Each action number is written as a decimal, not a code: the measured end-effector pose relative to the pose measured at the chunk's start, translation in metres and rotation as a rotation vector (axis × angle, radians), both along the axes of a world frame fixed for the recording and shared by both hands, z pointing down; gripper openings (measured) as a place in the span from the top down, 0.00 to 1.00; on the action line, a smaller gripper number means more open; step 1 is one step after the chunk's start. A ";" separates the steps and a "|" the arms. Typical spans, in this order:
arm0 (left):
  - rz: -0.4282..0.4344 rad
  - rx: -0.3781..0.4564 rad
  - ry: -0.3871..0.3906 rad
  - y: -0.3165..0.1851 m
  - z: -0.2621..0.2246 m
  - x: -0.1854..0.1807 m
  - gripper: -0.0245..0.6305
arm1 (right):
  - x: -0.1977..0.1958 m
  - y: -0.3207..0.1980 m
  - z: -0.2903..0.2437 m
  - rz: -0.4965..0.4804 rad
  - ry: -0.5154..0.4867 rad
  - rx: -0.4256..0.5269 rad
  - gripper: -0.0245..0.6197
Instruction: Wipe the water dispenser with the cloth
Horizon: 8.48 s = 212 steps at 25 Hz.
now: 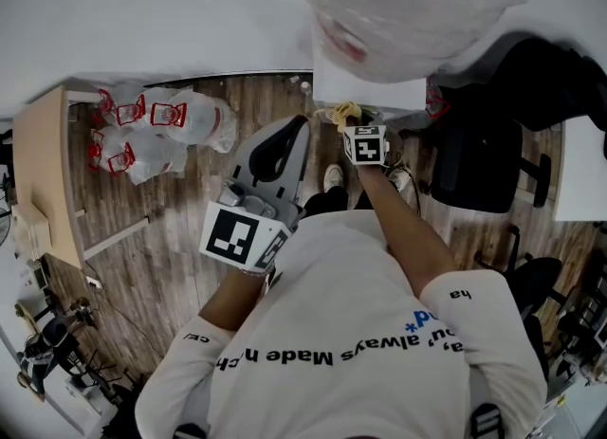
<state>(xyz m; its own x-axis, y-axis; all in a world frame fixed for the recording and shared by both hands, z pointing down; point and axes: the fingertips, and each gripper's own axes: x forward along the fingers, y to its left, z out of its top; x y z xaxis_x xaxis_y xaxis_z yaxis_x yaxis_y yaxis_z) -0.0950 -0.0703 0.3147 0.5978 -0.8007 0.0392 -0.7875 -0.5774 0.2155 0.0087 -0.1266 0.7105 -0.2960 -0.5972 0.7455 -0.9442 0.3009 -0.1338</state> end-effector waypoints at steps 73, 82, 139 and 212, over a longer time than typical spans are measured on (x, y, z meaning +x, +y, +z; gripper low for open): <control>0.142 0.021 0.012 -0.019 -0.013 0.124 0.92 | 0.168 0.017 0.006 0.196 0.034 -0.055 0.87; 0.137 0.021 0.014 -0.020 -0.012 0.121 0.92 | 0.181 0.015 0.006 0.241 0.053 -0.050 0.87; -0.114 -0.019 -0.021 -0.022 0.007 -0.052 0.92 | -0.085 0.009 0.047 -0.175 0.003 -0.165 0.87; 0.087 0.007 0.019 -0.031 -0.007 0.057 0.92 | 0.100 0.013 0.026 0.125 0.082 -0.140 0.87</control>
